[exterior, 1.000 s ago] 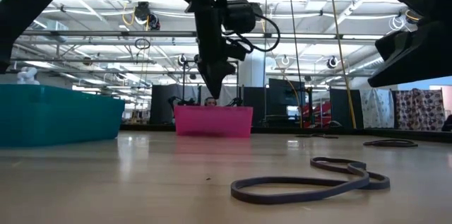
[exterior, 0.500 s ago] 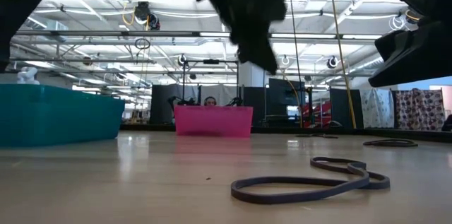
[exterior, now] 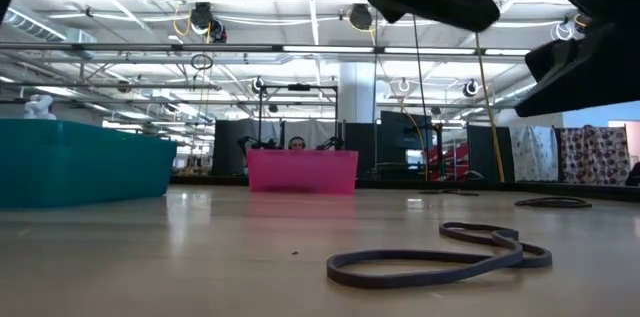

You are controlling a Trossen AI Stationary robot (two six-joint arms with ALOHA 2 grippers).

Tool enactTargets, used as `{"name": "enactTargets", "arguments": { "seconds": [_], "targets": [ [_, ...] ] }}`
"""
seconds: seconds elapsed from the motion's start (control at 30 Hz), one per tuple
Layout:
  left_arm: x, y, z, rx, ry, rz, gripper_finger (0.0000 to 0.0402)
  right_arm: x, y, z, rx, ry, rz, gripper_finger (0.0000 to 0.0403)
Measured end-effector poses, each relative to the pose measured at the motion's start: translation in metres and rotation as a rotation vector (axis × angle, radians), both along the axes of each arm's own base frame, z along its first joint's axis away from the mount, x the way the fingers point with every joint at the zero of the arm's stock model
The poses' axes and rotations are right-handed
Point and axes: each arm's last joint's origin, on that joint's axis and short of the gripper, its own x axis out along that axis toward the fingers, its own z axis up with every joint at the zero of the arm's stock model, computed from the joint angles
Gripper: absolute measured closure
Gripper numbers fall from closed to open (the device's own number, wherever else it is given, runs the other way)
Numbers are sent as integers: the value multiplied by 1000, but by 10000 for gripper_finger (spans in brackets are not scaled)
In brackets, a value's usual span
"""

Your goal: Sort rubber bands into baskets

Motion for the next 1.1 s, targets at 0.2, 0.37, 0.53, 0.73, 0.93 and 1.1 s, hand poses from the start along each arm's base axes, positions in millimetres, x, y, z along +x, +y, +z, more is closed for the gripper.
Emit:
{"name": "enactTargets", "arguments": {
  "seconds": [0.2, 0.37, 0.53, 0.73, 0.93, 1.1],
  "targets": [
    [-3, -41, -31, 69, -57, 40, 279, 3, 0, 3, 41, -20, 14, 403],
    [2, -46, -59, 39, -9, 42, 279, 5, 1, 5, 83, -32, 39, 403],
    [7, -37, -61, 52, -12, 108, 279, 6, 2, 7, 114, -51, 41, 403],
    [3, -29, -76, 50, 42, 159, 279, 6, 3, 7, 143, -43, 46, 403],
    [-6, -25, -91, 23, 107, 236, 279, 5, 4, 7, 157, -30, 75, 403],
    [-9, -24, -95, 23, 124, 244, 281, 5, 4, 6, 155, -28, 76, 403]
  ]
}}
